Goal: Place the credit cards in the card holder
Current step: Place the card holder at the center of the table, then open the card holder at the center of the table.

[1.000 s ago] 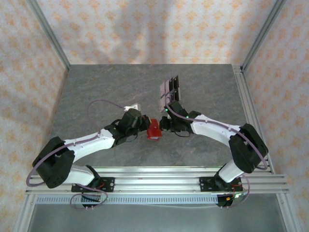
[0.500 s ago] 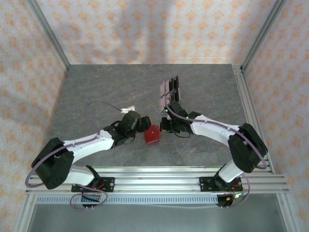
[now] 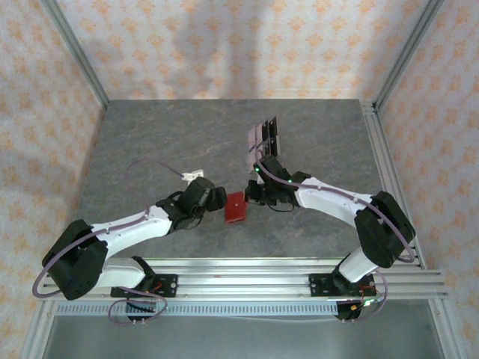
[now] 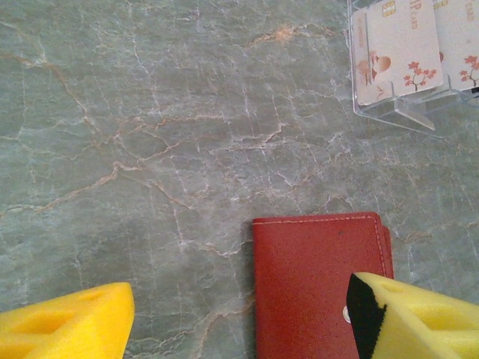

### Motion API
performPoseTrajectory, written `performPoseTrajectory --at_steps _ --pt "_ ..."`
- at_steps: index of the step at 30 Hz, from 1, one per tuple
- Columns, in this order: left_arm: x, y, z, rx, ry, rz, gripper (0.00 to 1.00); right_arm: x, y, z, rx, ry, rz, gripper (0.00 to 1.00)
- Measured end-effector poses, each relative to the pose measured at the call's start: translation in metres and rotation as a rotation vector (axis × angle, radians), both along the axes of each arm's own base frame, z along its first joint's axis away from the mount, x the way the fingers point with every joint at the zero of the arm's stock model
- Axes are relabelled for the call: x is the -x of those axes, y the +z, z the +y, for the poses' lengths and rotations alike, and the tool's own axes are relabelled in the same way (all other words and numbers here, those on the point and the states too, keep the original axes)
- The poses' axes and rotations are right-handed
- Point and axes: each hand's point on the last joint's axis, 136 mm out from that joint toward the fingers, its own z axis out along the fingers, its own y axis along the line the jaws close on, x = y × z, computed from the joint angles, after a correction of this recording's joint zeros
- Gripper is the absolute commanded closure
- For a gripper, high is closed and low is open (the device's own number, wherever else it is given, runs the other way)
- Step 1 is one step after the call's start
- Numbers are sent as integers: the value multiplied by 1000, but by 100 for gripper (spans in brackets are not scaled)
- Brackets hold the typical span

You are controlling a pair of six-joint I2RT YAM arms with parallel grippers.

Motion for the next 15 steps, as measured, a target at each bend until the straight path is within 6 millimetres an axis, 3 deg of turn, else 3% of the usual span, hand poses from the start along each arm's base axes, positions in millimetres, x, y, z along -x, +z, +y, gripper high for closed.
performPoseTrajectory --at_steps 6,15 --pt "-1 -4 -7 10 -20 22 24 -2 26 8 -49 8 -47 100" --pt "-2 -5 -14 25 -38 36 24 -2 28 8 -54 5 -48 100"
